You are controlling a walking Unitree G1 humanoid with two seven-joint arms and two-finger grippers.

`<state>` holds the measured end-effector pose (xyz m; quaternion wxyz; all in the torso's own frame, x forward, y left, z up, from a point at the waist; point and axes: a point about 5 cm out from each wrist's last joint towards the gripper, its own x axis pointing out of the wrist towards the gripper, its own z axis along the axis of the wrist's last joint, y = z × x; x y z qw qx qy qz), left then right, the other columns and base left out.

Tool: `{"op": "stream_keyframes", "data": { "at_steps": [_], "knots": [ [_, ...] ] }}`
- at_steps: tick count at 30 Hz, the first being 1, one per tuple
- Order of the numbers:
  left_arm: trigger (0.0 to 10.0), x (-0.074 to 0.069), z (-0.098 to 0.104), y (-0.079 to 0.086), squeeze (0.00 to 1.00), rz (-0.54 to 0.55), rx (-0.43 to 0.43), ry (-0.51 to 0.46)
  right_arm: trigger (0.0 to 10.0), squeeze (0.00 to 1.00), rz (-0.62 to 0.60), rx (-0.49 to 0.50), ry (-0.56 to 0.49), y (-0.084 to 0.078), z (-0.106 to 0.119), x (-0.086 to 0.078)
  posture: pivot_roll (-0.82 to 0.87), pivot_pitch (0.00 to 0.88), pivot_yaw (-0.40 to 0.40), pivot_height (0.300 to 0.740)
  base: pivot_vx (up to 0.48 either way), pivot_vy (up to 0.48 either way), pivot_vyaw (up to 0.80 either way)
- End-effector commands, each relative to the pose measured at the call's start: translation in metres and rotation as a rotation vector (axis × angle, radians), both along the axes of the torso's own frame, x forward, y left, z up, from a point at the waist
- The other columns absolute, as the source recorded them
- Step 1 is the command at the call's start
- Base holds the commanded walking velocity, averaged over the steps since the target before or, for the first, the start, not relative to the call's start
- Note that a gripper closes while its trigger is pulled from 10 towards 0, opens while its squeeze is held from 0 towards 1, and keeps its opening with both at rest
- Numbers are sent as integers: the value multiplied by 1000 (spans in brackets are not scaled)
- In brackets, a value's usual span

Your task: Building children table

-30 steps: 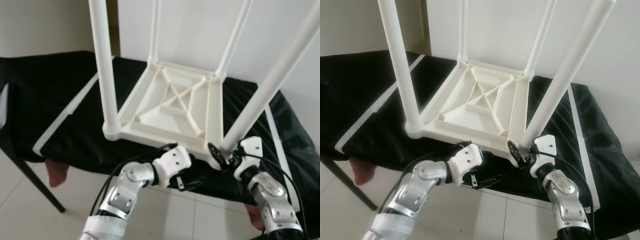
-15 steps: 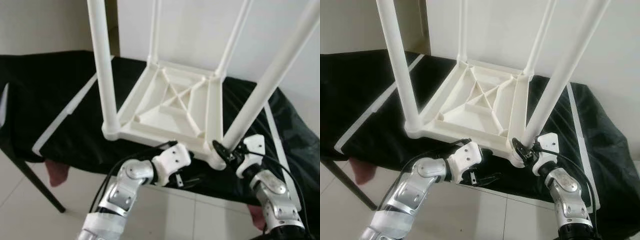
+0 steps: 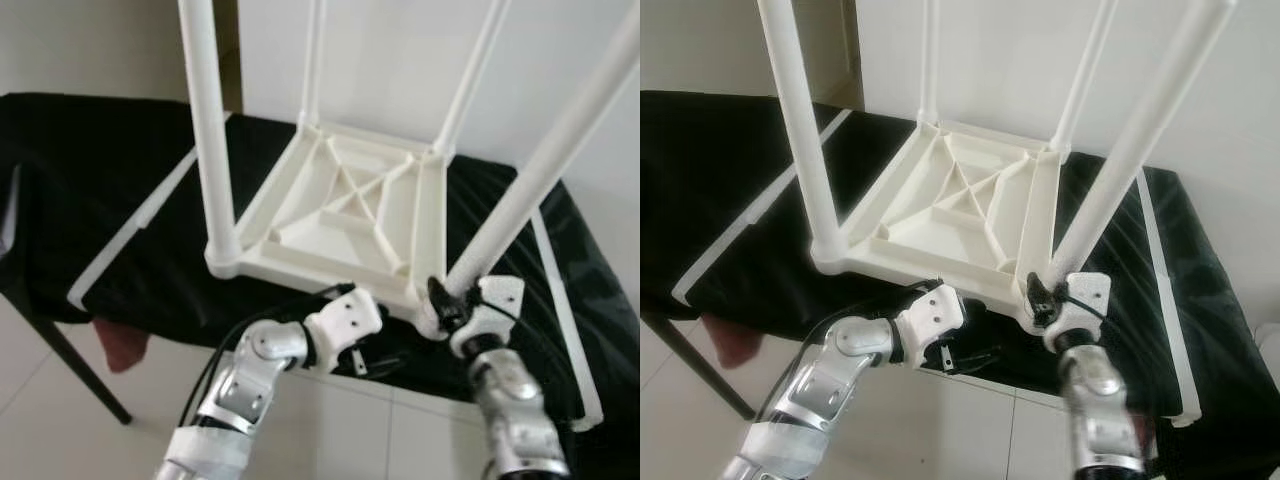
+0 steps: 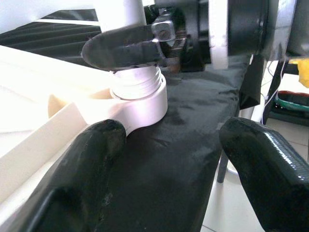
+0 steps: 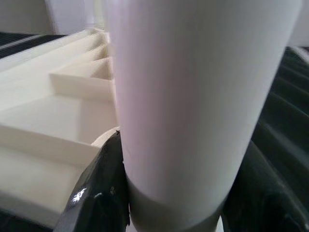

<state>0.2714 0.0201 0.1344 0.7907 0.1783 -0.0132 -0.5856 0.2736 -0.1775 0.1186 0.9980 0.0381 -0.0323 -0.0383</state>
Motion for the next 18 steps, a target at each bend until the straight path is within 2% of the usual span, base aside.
{"op": "stream_keyframes", "data": {
  "at_steps": [1, 2, 4, 6, 10, 17, 18],
  "knots": [
    [10000, 4, -1, 0, 0, 98, -23, -18, 10000, 0, -81, 25, 19, -7, -2, -2, 26, 0, -61, 740, 0, 0, 0],
    [10000, 3, -2, -1, 0, 96, -23, -18, 10000, 0, -173, 75, 35, -3, -4, -3, 27, 0, -65, 740, 0, 0, 0],
    [10000, 3, -2, -1, 0, 94, -23, -17, 10000, 0, -259, 81, 48, -3, -5, -4, 30, 0, -70, 740, 0, 0, 0],
    [10000, 3, -2, -1, 0, 94, -23, -17, 10000, 0, -259, 81, 48, -3, -5, -4, 30, 0, -70, 740, 0, 0, 0],
    [10000, 2, -3, -2, 0, 95, -25, -13, 10000, 0, -349, 68, 73, -3, -6, -4, 32, 0, -73, 740, 0, 0, 0],
    [10000, -1, -4, -2, 0, 92, -24, -13, 10000, 0, -321, 43, 94, -5, -10, 1, 39, 0, -79, 740, 0, 0, 0],
    [10000, 0, -4, -2, 0, 93, -24, -12, 10000, 333, -313, 42, 96, -4, -10, 1, 39, 0, -79, 740, 0, 0, 0]
  ]
}}
